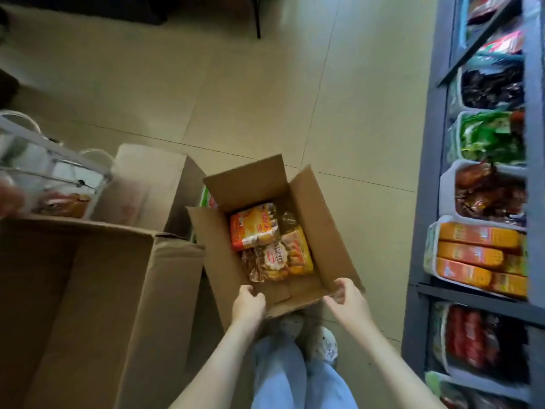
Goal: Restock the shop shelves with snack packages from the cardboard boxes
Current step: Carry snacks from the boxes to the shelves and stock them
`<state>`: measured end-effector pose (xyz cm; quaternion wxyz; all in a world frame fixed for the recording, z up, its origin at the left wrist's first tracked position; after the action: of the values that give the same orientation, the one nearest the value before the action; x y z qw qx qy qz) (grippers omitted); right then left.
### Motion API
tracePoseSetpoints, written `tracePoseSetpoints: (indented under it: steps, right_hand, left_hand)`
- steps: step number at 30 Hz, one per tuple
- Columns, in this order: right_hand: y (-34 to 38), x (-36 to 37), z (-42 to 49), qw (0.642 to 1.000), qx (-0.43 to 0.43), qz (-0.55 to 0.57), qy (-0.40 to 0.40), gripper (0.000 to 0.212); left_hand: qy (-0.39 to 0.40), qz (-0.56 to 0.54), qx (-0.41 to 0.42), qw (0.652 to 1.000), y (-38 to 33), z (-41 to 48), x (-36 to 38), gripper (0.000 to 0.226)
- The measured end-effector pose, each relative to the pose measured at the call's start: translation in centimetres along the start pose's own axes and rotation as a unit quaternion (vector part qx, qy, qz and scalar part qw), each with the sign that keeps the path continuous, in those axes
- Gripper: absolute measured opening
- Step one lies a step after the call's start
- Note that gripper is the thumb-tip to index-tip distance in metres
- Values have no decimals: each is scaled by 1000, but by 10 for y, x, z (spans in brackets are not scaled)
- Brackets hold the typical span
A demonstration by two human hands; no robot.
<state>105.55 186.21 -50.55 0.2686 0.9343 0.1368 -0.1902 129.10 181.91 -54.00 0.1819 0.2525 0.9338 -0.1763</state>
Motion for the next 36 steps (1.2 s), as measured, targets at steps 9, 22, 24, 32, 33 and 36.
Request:
tracePoseSetpoints:
  steps: [9,22,24,32,33,36]
  right_hand:
    - [-6,105,214,997,2,58,43,54]
    - [-16,200,348,980,78,159,96,67]
    - [-11,188,325,981,71,152,102,63]
    - [42,89,177,988,27,128,87,50]
    - [50,71,155,988,27,129,81,48]
    - [73,15,87,989,20,140,38,50]
  left_hand:
    - [-146,334,242,899,-47,199,56,53]
    - [-218,590,354,692,-71,354,90,66]
    - [-218,574,356,705,-85,336,81,65]
    - [-119,354,312,874,-117,156,22,77]
    - [-115,321,306,889,-123,124,12,78]
    - [-103,222,312,918,-150,24,-17,75]
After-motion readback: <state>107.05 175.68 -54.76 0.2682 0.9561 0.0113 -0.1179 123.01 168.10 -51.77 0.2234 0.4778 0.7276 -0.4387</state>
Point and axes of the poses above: each hand's wrist, its own z-axis towards the middle knuckle, its own x-axis out of the palm, y = z × x, the point moved 7 cm from there along z, towards the middle knuckle, and after that the axes turned 1 degree about y, right-handed, at the moved point
